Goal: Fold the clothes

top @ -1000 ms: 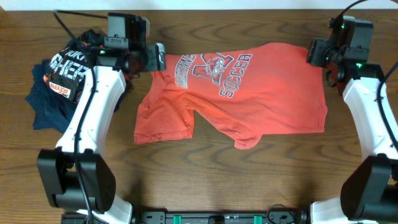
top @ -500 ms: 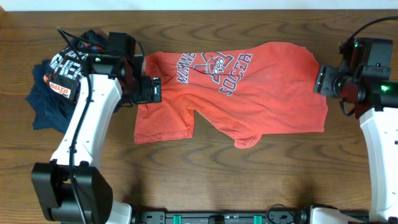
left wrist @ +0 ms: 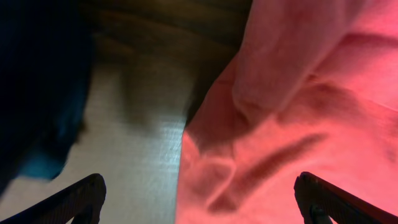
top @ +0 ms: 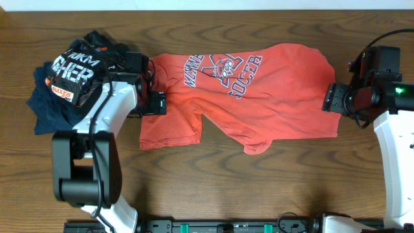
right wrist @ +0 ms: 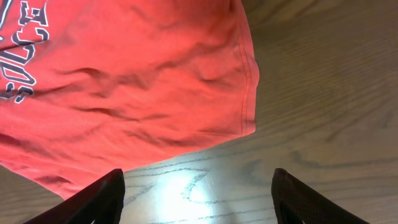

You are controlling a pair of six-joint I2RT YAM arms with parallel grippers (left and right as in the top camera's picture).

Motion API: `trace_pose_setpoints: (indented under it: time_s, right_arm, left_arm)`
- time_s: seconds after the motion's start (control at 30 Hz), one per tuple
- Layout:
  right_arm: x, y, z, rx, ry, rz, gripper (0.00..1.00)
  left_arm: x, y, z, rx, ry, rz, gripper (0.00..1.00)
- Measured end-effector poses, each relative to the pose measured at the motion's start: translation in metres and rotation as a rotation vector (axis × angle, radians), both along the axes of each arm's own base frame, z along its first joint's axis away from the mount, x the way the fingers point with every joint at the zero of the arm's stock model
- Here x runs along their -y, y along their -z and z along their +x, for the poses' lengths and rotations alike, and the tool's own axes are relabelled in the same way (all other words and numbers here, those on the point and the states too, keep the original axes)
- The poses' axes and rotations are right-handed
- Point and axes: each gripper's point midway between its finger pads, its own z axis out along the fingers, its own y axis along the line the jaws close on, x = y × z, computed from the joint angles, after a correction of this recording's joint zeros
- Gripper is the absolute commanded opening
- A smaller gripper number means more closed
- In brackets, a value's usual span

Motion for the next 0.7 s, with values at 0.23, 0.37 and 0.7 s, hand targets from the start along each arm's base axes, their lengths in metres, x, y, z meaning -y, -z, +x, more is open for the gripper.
trace_pose_setpoints:
  time_s: [0.23,0.37,0.7]
  right_arm:
    - [0.000,0.001,-0.002,-0.007,0.004,0.002,0.73]
    - [0.000,0.001,-0.003,-0.012,0.004,0.003,0.73]
    - [-0.001,0.004,-0.010,-0.042,0.006,0.006,0.73]
  left_arm:
    - [0.004,0.030,0.003,-0.042,0.020,-0.017,0.85]
    - [0.013,0.032,0.003,-0.047,0.032,-0.069,0.41]
    - [0.020,0.032,-0.027,-0.174,0.042,-0.110,0.06]
